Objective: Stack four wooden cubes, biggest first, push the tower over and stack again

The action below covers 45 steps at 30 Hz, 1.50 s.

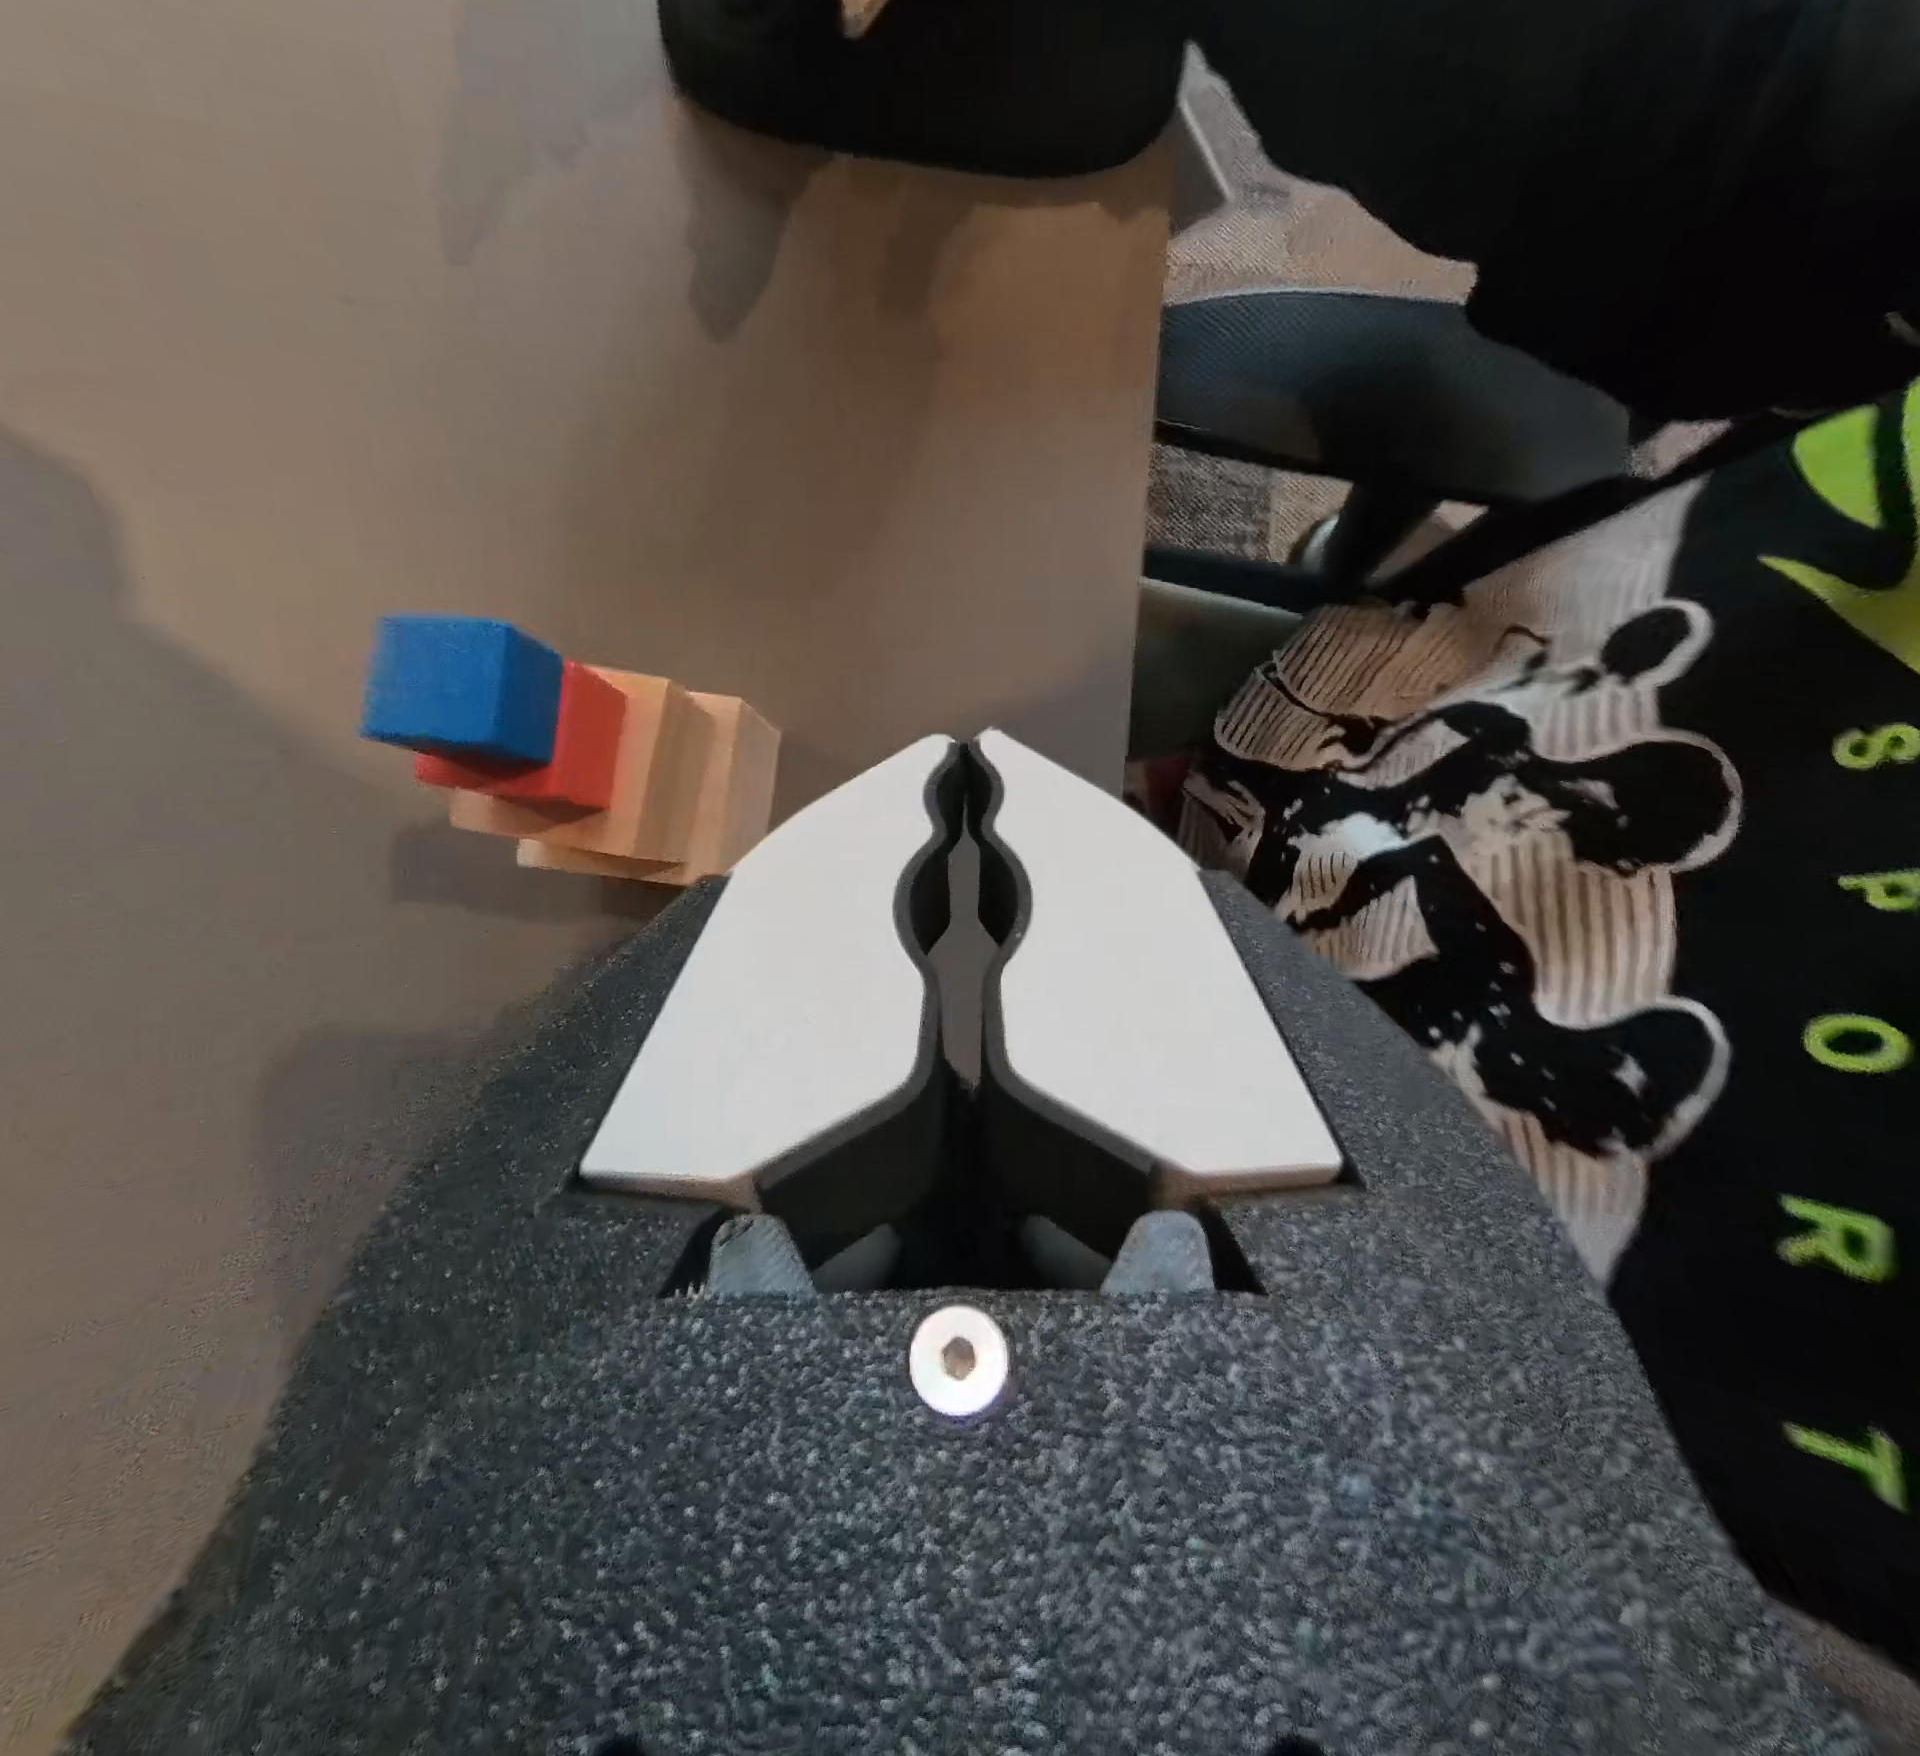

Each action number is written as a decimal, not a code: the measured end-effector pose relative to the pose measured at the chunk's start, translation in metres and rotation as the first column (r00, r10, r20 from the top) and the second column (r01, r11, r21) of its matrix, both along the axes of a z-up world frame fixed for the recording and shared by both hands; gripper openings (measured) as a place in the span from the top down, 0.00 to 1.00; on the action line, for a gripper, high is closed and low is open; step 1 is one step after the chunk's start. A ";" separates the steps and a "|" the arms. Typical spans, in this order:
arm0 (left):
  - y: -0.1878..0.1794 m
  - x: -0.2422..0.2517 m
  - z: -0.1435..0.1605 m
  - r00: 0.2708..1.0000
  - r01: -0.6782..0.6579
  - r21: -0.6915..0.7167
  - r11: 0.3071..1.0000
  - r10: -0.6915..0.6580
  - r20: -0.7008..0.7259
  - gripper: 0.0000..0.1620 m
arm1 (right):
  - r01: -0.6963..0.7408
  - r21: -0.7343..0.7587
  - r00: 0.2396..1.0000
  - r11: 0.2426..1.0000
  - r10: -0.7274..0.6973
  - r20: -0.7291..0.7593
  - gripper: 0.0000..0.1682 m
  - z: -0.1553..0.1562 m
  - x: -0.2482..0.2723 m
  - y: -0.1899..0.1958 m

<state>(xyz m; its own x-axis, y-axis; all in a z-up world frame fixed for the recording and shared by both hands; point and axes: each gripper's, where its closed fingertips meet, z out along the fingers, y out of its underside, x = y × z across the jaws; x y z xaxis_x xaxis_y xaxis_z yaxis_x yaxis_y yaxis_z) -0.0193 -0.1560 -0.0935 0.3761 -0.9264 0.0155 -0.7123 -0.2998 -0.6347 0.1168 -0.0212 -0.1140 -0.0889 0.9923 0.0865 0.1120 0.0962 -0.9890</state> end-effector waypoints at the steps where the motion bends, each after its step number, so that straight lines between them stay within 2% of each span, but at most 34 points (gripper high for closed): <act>1: 0.002 -0.001 -0.007 0.999 -0.030 0.000 1.000 0.030 0.011 1.00 | -0.001 0.000 1.000 1.000 0.001 0.000 0.50 0.000 0.000 0.000; 7: 0.018 -0.007 -0.037 0.986 -0.166 0.026 0.986 0.165 0.035 1.00 | -0.003 0.006 1.000 1.000 0.003 -0.004 0.50 0.000 0.000 -0.001; 11: 0.025 -0.001 -0.044 0.968 -0.223 0.014 0.975 0.220 0.124 1.00 | -0.005 0.005 1.000 1.000 0.005 -0.005 0.50 0.001 0.000 -0.001; 15: 0.035 -0.001 -0.049 0.956 -0.270 0.044 0.962 0.262 0.135 1.00 | -0.006 0.006 1.000 1.000 0.006 -0.005 0.50 0.000 0.000 -0.001; 45: 0.083 -0.018 -0.045 0.863 -0.473 0.115 0.873 0.433 0.262 1.00 | -0.010 0.003 1.000 1.000 0.010 -0.003 0.51 0.000 0.000 -0.002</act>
